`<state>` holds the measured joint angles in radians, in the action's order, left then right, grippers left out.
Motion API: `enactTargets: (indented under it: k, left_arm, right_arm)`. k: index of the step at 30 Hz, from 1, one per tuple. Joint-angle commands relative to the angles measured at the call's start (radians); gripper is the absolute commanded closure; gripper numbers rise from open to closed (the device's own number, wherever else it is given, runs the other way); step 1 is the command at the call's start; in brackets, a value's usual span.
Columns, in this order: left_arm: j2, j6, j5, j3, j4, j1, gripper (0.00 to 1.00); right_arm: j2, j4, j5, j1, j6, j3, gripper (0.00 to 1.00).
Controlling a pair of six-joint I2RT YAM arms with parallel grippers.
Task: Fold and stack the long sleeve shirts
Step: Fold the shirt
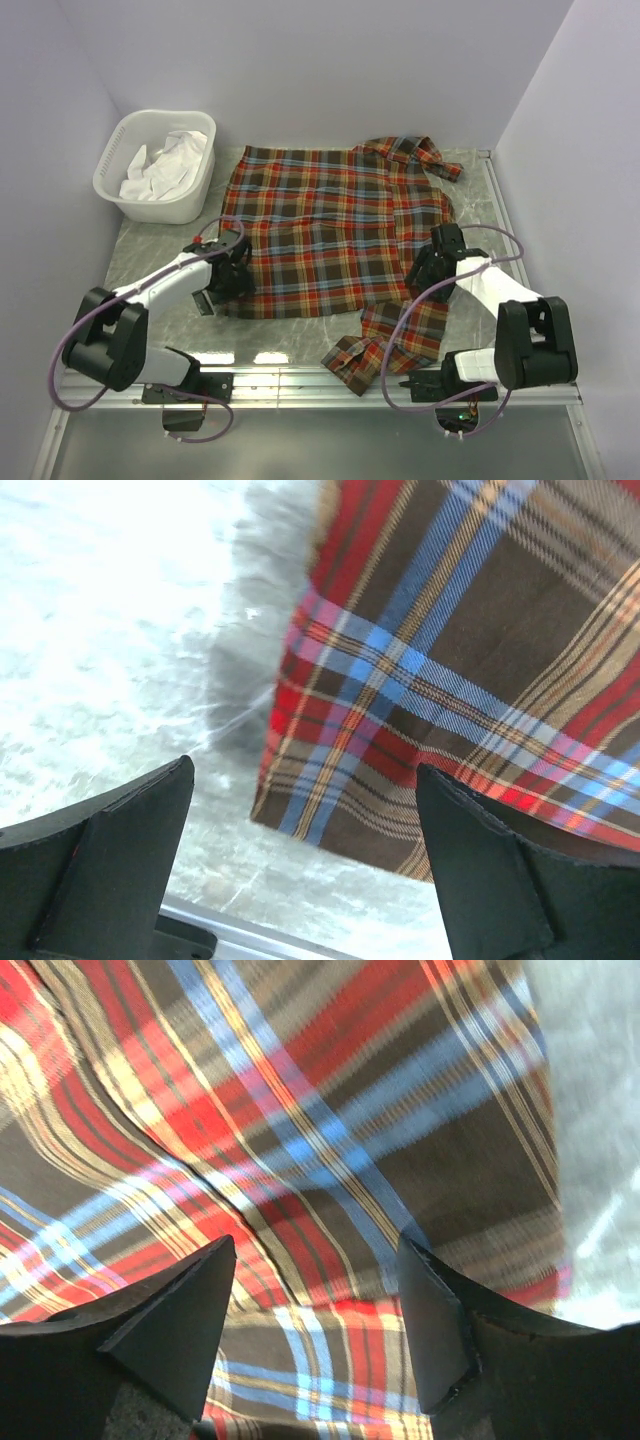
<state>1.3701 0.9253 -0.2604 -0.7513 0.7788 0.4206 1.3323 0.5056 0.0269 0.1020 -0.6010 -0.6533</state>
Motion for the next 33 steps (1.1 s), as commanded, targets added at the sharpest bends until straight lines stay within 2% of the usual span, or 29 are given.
enactTargets:
  k: [1,4,5,7,9,10,15,18,26,32,33]
  left_arm:
    - [-0.086,0.056,-0.02,0.0,0.05,-0.035,0.01]
    - [-0.155,0.119,0.032,0.027,0.04,-0.039,0.01]
    - [-0.17,0.138,0.058,0.036,0.034,-0.039,0.01]
    - [-0.209,0.184,0.091,0.072,0.005,-0.039,0.01]
    - [-0.218,0.21,0.115,0.093,-0.018,-0.039,0.01]
    - [-0.218,0.234,0.116,0.11,-0.022,-0.039,0.01]
    - [-0.229,0.285,0.125,0.164,-0.068,-0.039,0.01]
    - [-0.223,0.294,0.13,0.178,-0.095,-0.039,0.01]
    - [-0.19,0.314,0.127,0.207,-0.144,-0.039,0.04]
    - [-0.183,0.319,0.11,0.219,-0.142,-0.039,0.13]
    - [-0.184,0.319,0.107,0.222,-0.141,-0.04,0.17]
  right_arm:
    - [-0.079,0.076,-0.025,-0.001,-0.022,0.021,0.26]
    - [-0.169,0.089,-0.086,-0.013,-0.063,0.008,0.13]
    - [-0.197,0.099,-0.103,-0.021,-0.072,0.003,0.06]
    - [-0.214,0.122,-0.134,-0.069,-0.094,-0.005,0.0]
    - [-0.234,0.122,-0.139,-0.1,-0.103,0.012,0.0]
    - [-0.242,0.123,-0.136,-0.158,-0.114,0.02,0.0]
    - [-0.271,0.137,-0.199,-0.234,-0.17,0.058,0.02]
    - [-0.268,0.116,-0.179,-0.283,-0.174,0.086,0.04]
    - [-0.18,0.044,-0.079,-0.298,-0.163,0.11,0.1]
    - [-0.156,0.007,-0.03,-0.297,-0.157,0.138,0.14]
    - [-0.153,0.005,-0.03,-0.297,-0.154,0.141,0.14]
